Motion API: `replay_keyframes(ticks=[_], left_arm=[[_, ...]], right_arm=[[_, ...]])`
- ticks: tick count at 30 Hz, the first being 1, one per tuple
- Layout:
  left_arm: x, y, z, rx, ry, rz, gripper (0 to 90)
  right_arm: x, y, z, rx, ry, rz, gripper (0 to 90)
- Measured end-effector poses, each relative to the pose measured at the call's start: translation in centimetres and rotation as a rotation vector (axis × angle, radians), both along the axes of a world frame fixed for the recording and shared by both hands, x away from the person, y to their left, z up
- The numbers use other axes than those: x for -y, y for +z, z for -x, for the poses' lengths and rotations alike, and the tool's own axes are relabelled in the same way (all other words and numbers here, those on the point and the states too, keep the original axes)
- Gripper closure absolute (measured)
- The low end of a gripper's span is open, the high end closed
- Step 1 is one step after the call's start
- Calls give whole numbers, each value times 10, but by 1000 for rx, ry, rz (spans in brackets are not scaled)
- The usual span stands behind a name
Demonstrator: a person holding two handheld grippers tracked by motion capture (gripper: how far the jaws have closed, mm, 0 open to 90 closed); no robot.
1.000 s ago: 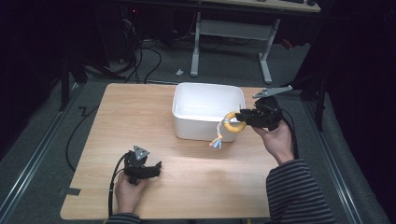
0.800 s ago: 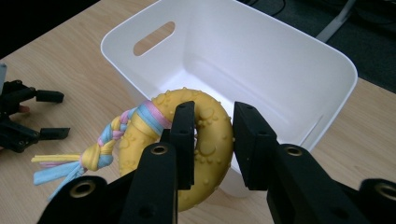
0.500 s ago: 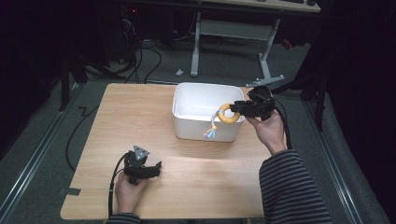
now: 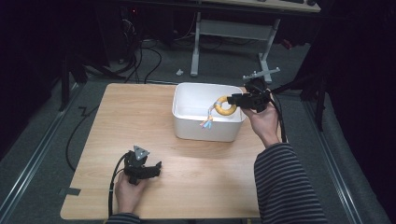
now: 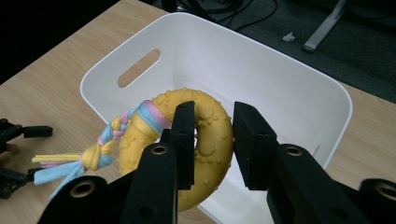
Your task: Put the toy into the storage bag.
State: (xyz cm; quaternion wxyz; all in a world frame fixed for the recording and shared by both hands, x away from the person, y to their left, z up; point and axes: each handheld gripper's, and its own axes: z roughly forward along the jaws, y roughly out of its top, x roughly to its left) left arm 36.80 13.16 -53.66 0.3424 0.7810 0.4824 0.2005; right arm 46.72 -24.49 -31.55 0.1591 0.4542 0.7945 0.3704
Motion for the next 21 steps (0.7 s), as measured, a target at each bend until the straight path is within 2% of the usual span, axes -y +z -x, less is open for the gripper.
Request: replay_keyframes(ticks=[8, 13, 14, 18, 21], left_arm=[[0, 0, 0, 0, 0, -1, 150], [0, 0, 0, 0, -1, -2, 150], [0, 0, 0, 0, 0, -2, 151], [0, 0, 0, 0, -1, -2, 150], [0, 0, 0, 0, 0, -2, 150]], right_arm=[[3, -3, -13, -2, -52, -18, 709], [4, -6, -19, -3, -78, -10, 709], [3, -8, -22, -4, -90, 6, 709], [3, -13, -28, -5, -110, 21, 709], [4, -16, -33, -12, -129, 17, 709]])
